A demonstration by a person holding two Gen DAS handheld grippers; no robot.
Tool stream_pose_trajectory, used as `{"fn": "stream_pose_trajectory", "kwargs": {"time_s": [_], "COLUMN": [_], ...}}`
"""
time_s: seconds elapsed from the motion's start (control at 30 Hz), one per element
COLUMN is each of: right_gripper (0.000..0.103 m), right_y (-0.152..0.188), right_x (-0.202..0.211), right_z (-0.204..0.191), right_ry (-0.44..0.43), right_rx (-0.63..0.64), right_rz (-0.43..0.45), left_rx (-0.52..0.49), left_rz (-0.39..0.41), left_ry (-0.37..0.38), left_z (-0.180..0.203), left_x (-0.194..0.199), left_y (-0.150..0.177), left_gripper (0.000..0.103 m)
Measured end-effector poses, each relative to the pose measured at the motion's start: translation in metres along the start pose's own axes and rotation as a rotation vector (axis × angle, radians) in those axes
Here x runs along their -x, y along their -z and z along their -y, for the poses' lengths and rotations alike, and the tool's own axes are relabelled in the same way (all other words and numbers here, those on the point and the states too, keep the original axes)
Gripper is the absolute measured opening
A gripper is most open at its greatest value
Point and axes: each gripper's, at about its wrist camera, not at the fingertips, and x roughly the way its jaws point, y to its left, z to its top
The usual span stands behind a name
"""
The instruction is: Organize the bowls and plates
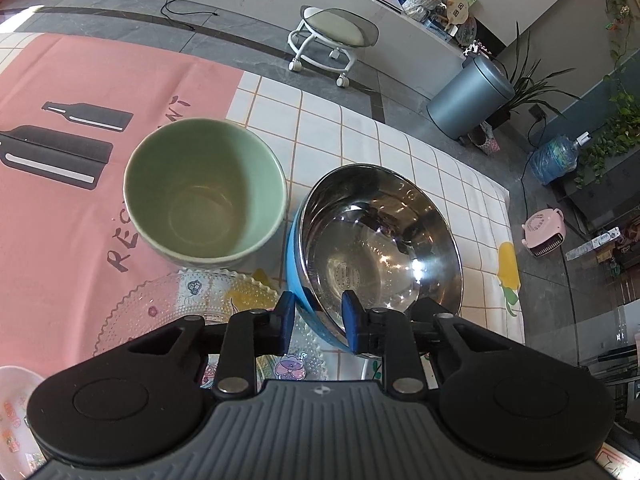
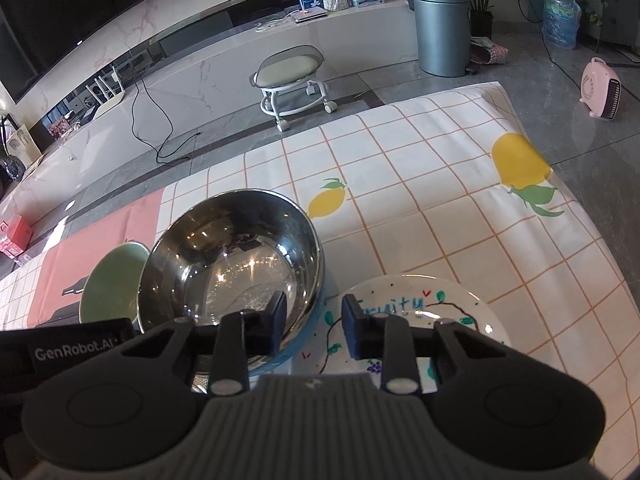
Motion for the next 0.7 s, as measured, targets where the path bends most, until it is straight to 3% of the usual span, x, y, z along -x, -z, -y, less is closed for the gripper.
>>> {"fn": "stream_pose_trajectory", "kwargs": {"time_s": [0.03, 0.17, 0.7], "right_gripper": [0.018, 0.016, 0.015], "right_y": [-0.001, -0.002, 0.014], "right_x": [0.0, 0.001, 0.08], "right_z": [0.0, -0.001, 0.002], "right_ry": [-0.009, -0.012, -0.029], "right_rx": [-0.003, -0.035, -0.052], "right_rz": [-0.003, -0.009, 0.079], "left_rx": [-0.001, -0.003, -0.058], "left_rz": [0.0, -0.003, 0.044], "left_ry": [-0.002, -0.007, 0.051], "left_z": [0.0, 0.0, 0.02], "left_x": [0.0, 0.002, 0.064], "left_y": [0.0, 0.0, 0.026], "left_gripper": [0.028, 0.027, 0.026]}}
